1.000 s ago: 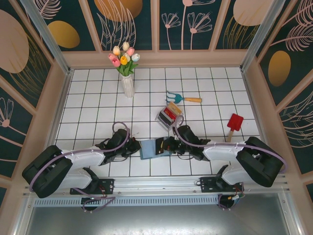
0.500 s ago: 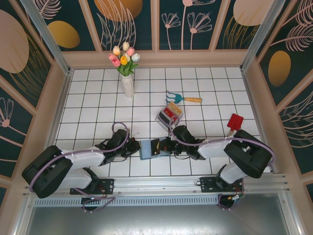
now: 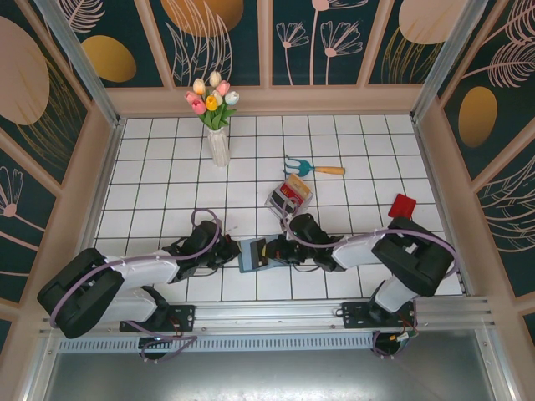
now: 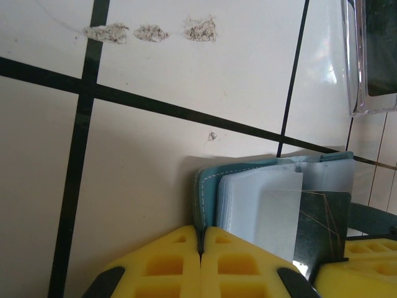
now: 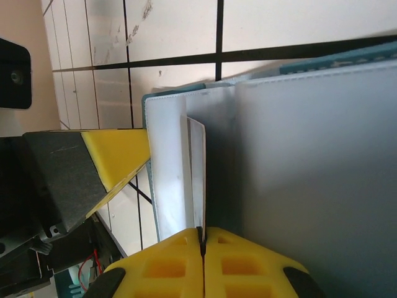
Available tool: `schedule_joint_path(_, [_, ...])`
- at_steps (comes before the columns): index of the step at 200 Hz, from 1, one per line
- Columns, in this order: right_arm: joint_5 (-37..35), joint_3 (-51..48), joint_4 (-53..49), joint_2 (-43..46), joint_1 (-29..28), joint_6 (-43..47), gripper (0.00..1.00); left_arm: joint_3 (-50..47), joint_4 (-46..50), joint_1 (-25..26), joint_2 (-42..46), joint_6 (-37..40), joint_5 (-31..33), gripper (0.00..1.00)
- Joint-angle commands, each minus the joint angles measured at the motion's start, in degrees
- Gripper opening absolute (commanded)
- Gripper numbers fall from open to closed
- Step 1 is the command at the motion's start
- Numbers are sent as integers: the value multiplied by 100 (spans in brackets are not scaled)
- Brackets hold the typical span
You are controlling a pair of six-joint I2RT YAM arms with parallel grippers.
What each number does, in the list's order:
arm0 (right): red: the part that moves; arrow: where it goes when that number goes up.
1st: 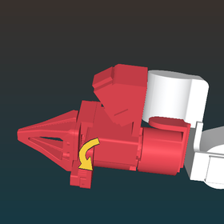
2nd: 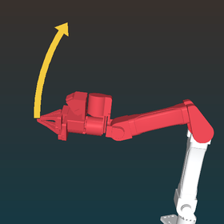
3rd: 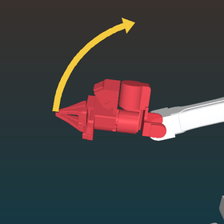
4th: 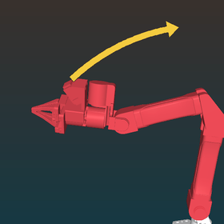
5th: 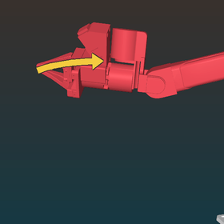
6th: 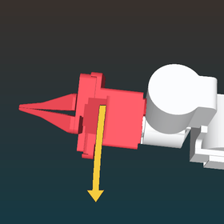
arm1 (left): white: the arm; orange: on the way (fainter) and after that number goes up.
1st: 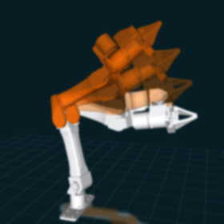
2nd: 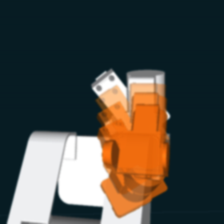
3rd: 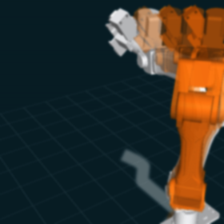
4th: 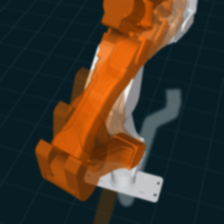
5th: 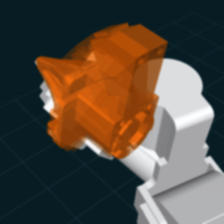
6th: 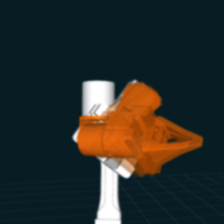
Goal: Put the credit cards into the card holder
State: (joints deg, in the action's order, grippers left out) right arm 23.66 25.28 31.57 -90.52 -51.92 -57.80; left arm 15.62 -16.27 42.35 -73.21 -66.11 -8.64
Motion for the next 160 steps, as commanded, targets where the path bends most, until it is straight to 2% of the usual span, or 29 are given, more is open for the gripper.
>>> schedule_joint_path(1, [69, 199, 47, -281, -81, 3, 9, -84, 80, 7, -43, -19, 109, 4])
schedule_joint_path(51, [104, 386, 277, -599, -117, -154, 11, -122, 78, 6, -27, -25, 131, 4])
schedule_joint_path(75, [33, 467, -220, -422, -115, 82, 15, -129, 140, 3, 24, -25, 199, 4])
schedule_joint_path(107, [-192, 655, -1211, -36, -51, 612, 27, -130, 230, 10, 88, -7, 291, 4])
schedule_joint_path(126, [-257, 765, -1607, 27, -12, 852, 29, -120, 229, 9, 79, 7, 284, 4])
schedule_joint_path(134, [-299, 794, -1707, 35, 13, 922, 31, -120, 235, 8, 70, 12, 284, 4])
schedule_joint_path(160, [-125, 840, -1541, -86, 127, 1017, 31, -111, 196, 10, 37, 29, 276, 4])
